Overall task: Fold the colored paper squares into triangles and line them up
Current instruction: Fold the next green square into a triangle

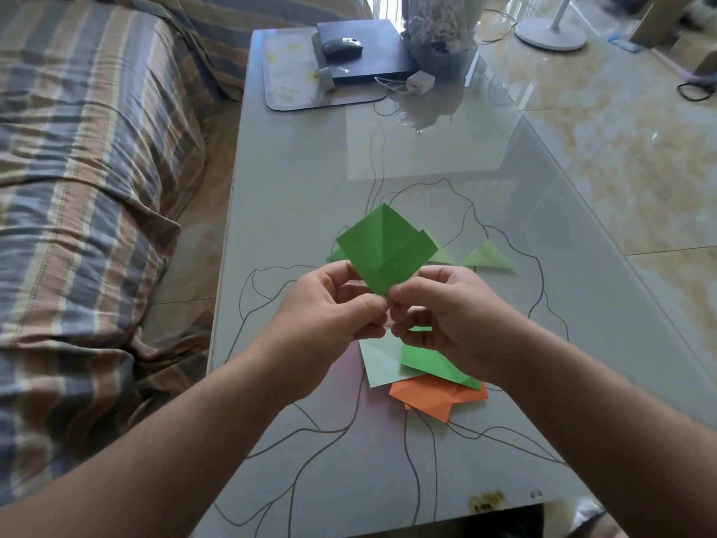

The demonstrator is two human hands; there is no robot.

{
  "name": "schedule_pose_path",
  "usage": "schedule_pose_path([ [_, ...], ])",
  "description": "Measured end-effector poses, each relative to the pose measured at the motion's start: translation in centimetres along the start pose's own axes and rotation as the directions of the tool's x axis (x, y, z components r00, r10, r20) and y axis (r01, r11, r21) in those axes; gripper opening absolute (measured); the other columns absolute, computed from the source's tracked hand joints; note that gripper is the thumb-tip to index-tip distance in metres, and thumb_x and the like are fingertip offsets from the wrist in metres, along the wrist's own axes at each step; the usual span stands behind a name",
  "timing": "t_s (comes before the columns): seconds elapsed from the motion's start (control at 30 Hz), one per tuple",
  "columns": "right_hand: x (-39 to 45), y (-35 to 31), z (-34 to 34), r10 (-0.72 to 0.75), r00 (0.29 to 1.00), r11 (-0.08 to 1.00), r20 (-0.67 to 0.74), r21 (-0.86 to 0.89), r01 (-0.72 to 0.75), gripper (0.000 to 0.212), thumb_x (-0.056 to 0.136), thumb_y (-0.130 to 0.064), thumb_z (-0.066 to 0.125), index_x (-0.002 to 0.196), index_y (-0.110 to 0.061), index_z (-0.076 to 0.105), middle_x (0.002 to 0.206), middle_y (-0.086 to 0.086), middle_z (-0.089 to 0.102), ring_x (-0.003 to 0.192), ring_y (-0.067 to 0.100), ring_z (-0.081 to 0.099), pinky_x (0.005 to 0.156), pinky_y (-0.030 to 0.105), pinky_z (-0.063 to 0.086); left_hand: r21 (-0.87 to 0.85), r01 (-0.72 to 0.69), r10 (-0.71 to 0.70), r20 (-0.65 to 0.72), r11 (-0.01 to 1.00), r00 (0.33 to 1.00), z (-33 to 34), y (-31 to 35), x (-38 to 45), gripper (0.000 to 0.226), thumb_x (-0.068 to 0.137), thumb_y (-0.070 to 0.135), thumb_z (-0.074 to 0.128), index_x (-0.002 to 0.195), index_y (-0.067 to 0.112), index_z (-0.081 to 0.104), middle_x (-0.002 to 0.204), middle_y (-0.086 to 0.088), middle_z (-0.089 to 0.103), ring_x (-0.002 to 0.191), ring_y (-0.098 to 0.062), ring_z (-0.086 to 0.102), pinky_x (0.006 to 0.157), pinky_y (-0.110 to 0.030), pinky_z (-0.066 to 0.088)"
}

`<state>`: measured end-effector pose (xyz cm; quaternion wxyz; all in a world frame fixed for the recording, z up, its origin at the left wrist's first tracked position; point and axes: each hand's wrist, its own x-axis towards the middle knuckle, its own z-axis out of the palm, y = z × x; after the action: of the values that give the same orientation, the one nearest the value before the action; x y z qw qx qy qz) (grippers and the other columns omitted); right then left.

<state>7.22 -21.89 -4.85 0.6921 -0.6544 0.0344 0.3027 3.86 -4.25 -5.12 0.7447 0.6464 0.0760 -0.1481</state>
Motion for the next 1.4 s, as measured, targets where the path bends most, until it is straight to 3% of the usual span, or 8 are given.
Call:
schedule_pose_path([
  [0.1, 0.0, 0.2, 0.1, 0.004, 1.000, 1.000, -0.011, -0.029, -0.004, 0.005, 0.092, -0.011, 0.069, 0.091, -0.007, 0.068, 0.075, 0.007, 0.067, 0.067, 0.021, 0.062, 0.075, 0.039, 0.048, -0.027, 0.029, -0.029, -0.018, 0.999, 0.999, 0.1, -0.3, 0.1, 0.025, 0.088, -0.004, 0.068, 0.111, 0.006, 0.071, 0.087, -0.014, 0.071, 0.070, -0.019, 0.064, 0.069, -0.028, 0.057],
  [0.2, 0.0, 0.3, 0.2, -0.018, 0.999, 0.999, -0.043, -0.043, 0.016, 0.009, 0.092, -0.008, 0.068, 0.083, -0.009, 0.066, 0.074, 0.008, 0.068, 0.067, 0.021, 0.061, 0.074, 0.038, 0.049, -0.072, 0.054, -0.056, -0.024, 0.996, 0.998, 0.2, -0.5, 0.3, 0.031, 0.077, 0.007, 0.067, 0.108, 0.004, 0.071, 0.084, -0.015, 0.066, 0.068, -0.020, 0.061, 0.067, -0.028, 0.056],
  [0.4, 0.2, 0.4, 0.0, -0.048, 0.997, 0.999, -0.064, -0.020, 0.047, 0.012, 0.092, -0.009, 0.071, 0.100, 0.000, 0.069, 0.076, 0.009, 0.068, 0.070, 0.022, 0.059, 0.077, 0.041, 0.049, -0.113, 0.026, -0.030, -0.037, 0.993, 0.999, 0.4, -0.5, 0.3, 0.023, 0.096, -0.005, 0.060, 0.113, 0.007, 0.069, 0.076, -0.004, 0.064, 0.071, -0.017, 0.060, 0.075, -0.033, 0.057],
  [0.63, 0.1, 0.0, -0.1, 0.008, 1.000, 1.000, -0.016, 0.007, -0.008, 0.003, 0.095, -0.011, 0.068, 0.093, -0.010, 0.070, 0.078, 0.007, 0.068, 0.065, 0.020, 0.060, 0.071, 0.034, 0.049, -0.117, 0.028, -0.033, -0.046, 0.993, 0.998, 0.3, -0.2, 0.3, 0.026, 0.095, -0.007, 0.059, 0.111, 0.011, 0.068, 0.077, -0.007, 0.067, 0.067, -0.019, 0.059, 0.075, -0.034, 0.057],
  [0.8, 0.3, -0.1, 0.0, 0.004, 0.998, 1.000, -0.063, 0.003, -0.004, 0.004, 0.093, -0.005, 0.066, 0.089, -0.007, 0.065, 0.071, 0.006, 0.065, 0.063, 0.021, 0.060, 0.075, 0.041, 0.048, -0.095, 0.034, -0.038, -0.042, 0.995, 0.998, 0.1, -0.3, 0.3, 0.035, 0.091, -0.004, 0.068, 0.122, 0.010, 0.063, 0.084, -0.013, 0.070, 0.066, -0.019, 0.060, 0.072, -0.031, 0.058],
  [1.1, 0.3, -0.7, -0.7, 0.007, 0.999, 1.000, -0.043, -0.012, -0.007, 0.011, 0.094, -0.009, 0.069, 0.083, -0.010, 0.065, 0.071, 0.005, 0.067, 0.064, 0.020, 0.063, 0.072, 0.036, 0.049, -0.105, 0.023, -0.034, -0.097, 0.994, 0.995, 0.1, 0.0, 0.5, 0.038, 0.091, -0.009, 0.063, 0.122, 0.012, 0.059, 0.070, -0.007, 0.066, 0.060, -0.018, 0.058, 0.069, -0.034, 0.057],
  [1.4, 0.2, -1.2, -1.3, 0.010, 0.998, 1.000, -0.060, 0.023, -0.009, 0.017, 0.093, -0.013, 0.071, 0.079, -0.013, 0.062, 0.072, 0.004, 0.067, 0.063, 0.020, 0.064, 0.069, 0.034, 0.049, -0.107, 0.020, -0.033, -0.127, 0.994, 0.991, -0.1, 0.2, 0.7, 0.038, 0.092, -0.009, 0.063, 0.120, 0.015, 0.059, 0.068, -0.004, 0.067, 0.059, -0.016, 0.060, 0.066, -0.031, 0.056],
])
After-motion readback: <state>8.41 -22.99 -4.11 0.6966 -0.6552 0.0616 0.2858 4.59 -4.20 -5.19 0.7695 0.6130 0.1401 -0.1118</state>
